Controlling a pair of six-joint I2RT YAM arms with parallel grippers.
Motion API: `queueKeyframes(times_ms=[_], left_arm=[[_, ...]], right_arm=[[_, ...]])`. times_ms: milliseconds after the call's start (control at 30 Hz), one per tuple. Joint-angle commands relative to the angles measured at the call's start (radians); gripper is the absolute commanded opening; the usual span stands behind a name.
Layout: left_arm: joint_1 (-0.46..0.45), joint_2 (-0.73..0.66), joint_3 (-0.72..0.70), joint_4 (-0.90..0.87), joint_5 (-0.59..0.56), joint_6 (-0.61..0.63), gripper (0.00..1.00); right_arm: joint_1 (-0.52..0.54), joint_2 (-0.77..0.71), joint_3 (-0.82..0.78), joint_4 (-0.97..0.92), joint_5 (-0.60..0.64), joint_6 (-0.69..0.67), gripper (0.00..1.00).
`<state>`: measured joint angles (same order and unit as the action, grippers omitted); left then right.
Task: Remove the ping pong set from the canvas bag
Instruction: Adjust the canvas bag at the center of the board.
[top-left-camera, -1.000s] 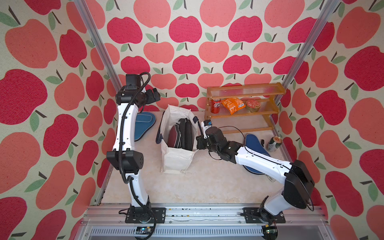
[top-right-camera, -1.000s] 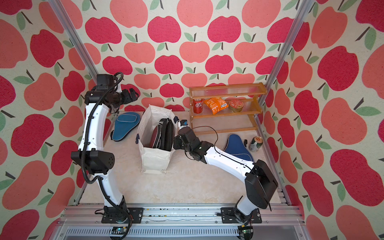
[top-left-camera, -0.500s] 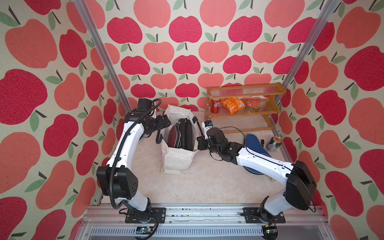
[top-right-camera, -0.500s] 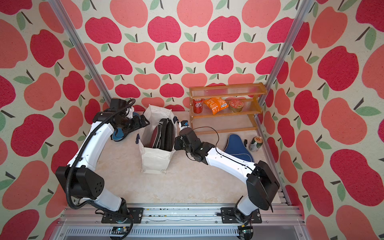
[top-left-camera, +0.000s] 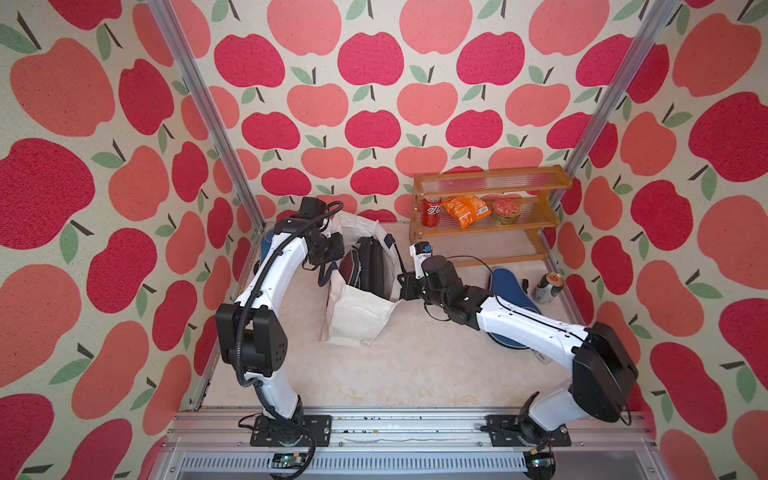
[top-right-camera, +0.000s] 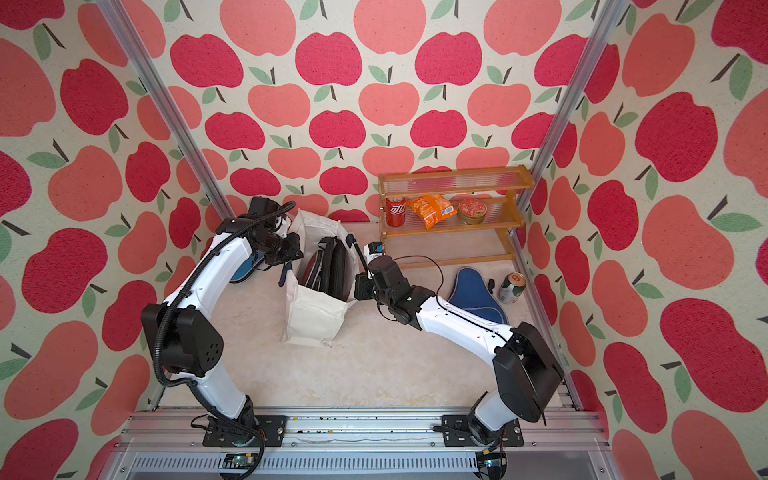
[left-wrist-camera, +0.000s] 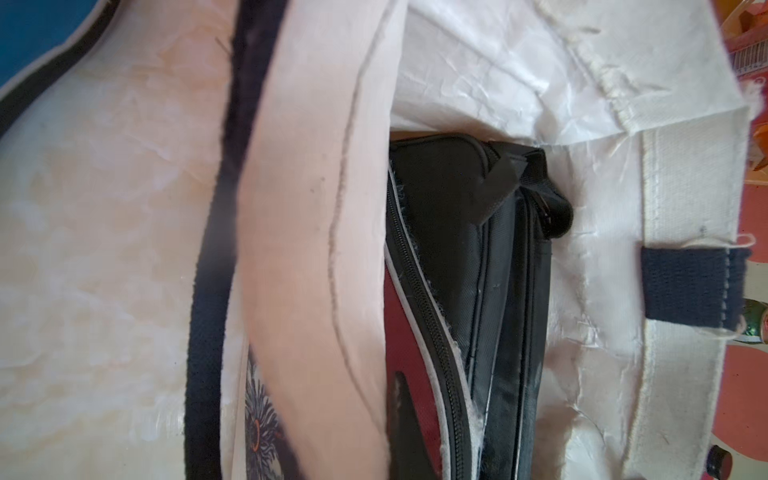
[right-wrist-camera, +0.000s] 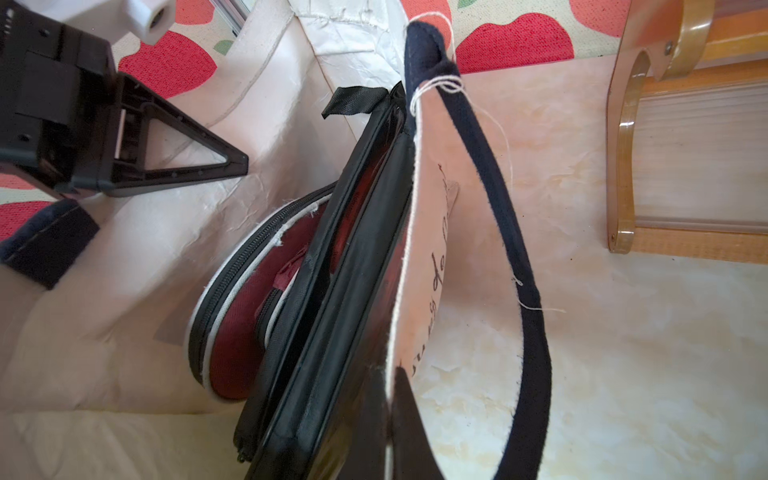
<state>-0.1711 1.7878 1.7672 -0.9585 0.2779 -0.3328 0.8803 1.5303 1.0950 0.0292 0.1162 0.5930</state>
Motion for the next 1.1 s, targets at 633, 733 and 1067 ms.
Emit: queueKeyframes(times_ms=[633,733,1067], left_arm=[[-0.058,-0.181,-0.047,0.099,0.051,0.157,0.00],[-0.070,-0.220,-0.127,0.123,0.041,0.142,0.00],[-0.120,-0.286,-0.260,0.158,0.024,0.154,0.00]], right_arm=[[0.160,0.082,-0.182,0.325,0.157,0.189,0.51],[0.155,0.004,-0.211,0.286,0.201,0.172,0.64],[0.158,-0.192,-0.352,0.355,0.261,0.308,0.75]])
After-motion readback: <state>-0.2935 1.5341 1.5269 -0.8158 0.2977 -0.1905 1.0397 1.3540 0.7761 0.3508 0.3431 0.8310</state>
